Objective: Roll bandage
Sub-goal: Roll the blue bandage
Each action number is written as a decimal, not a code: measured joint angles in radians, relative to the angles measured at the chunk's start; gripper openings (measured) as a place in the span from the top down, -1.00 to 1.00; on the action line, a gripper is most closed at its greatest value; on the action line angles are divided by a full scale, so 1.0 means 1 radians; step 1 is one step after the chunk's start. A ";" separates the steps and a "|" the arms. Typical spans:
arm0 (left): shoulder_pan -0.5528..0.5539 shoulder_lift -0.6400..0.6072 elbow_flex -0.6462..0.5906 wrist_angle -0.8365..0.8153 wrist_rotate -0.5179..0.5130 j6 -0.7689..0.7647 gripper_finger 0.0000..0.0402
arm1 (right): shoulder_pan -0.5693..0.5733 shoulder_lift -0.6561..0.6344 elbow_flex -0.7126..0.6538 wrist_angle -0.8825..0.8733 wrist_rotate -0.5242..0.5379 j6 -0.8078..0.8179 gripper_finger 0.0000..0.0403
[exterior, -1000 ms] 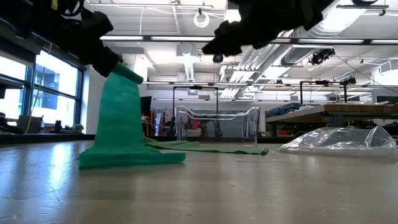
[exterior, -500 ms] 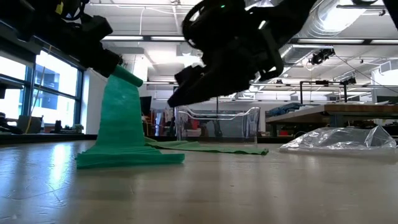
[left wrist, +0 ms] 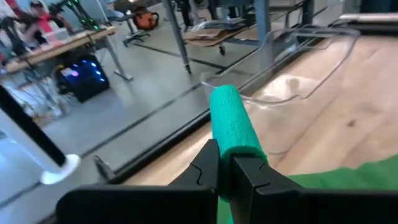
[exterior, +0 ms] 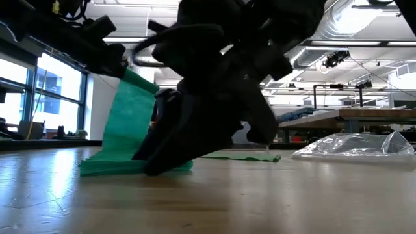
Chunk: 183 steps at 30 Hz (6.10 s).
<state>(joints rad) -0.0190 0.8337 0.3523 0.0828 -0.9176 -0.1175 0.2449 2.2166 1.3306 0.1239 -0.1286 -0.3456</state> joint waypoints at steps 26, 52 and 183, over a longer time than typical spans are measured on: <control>-0.359 0.277 0.000 -0.054 -0.053 -0.377 0.99 | 0.482 -0.635 -0.004 -0.607 0.608 0.312 1.00; -0.491 0.751 0.075 0.440 0.271 -0.368 1.00 | 0.333 -1.005 -0.004 0.261 1.107 -0.790 1.00; -0.632 0.176 0.086 0.337 -0.540 0.275 1.00 | -0.082 0.018 0.142 -0.299 -0.199 0.046 0.94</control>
<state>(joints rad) -0.6510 1.0096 0.4385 0.4193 -1.4574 0.1574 0.1626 2.2350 1.4723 -0.1747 -0.3278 -0.2996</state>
